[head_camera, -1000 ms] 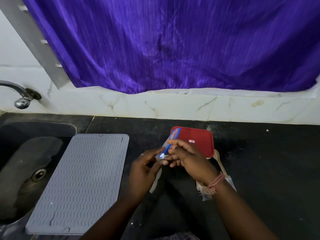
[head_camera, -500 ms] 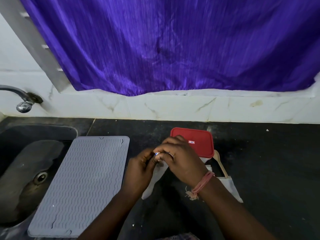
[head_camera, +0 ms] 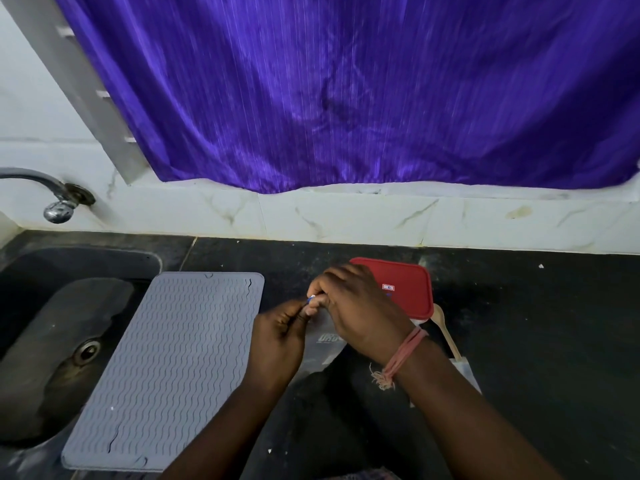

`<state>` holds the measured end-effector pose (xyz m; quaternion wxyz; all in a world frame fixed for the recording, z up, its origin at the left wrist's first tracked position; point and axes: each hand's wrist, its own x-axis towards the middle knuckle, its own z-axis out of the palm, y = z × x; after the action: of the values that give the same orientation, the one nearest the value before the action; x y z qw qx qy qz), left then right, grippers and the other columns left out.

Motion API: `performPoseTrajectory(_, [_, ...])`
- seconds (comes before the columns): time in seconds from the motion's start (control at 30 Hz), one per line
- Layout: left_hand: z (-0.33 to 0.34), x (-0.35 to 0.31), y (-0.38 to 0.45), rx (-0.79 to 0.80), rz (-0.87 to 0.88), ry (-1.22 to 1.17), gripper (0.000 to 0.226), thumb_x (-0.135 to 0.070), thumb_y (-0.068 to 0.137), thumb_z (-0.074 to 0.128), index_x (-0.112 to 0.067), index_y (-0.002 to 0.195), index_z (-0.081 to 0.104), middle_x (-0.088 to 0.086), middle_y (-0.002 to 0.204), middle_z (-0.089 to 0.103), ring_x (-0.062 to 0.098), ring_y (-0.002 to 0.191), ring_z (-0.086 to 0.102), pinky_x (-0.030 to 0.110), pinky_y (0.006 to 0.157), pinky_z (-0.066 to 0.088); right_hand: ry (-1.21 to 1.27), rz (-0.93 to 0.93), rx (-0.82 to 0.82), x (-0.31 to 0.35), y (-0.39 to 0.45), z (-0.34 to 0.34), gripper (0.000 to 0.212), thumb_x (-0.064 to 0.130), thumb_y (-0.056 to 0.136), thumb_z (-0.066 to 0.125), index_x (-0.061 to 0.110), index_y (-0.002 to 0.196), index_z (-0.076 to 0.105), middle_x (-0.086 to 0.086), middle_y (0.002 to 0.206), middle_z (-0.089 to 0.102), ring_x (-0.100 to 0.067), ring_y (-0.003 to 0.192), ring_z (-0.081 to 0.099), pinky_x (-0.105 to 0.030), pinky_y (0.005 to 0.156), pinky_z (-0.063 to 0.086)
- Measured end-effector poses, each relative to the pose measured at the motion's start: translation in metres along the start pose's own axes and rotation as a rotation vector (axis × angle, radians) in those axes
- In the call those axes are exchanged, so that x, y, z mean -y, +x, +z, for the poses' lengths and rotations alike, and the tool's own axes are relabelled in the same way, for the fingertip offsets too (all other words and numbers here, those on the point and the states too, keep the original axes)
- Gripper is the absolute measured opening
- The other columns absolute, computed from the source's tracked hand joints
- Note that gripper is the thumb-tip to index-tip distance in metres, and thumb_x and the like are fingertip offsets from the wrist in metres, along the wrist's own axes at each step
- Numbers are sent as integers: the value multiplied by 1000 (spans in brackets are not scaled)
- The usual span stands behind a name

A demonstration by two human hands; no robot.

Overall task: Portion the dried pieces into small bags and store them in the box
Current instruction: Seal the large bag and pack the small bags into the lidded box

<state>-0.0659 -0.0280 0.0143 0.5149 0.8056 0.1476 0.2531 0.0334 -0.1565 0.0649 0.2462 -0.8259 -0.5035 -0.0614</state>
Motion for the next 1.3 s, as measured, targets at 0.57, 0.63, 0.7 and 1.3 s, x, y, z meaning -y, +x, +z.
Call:
performPoseTrajectory(0.57, [-24,9,14,-213,-232,-299,34,-25,107,50,1,89,63,22,81,60,20,78,57,40,76,47,195,277,36,-56,-36,-14,3,20,99,55,23,97,56,10,88,64,-5,79,60,-36,72,51])
performPoseTrajectory(0.63, [-21,13,14,-215,-239,-313,37,-25,107,50,3,85,59,26,76,55,24,74,54,41,72,48,334,354,-23,-55,-37,-6,7,20,98,58,25,95,56,11,83,66,-3,76,63,-35,71,54])
performPoseTrajectory(0.7, [-18,19,15,-231,-275,-333,37,-28,108,50,1,87,57,26,74,53,26,71,54,44,68,50,578,464,-109,-51,-35,5,11,22,94,66,27,96,57,6,85,69,-13,76,67,-37,75,57])
performPoseTrajectory(1.3, [-39,102,-5,123,-989,-553,34,-18,94,70,4,120,68,28,116,72,36,101,71,44,86,60,815,995,-252,-81,56,83,42,40,99,54,5,76,62,-27,77,66,-20,66,51,-35,58,40])
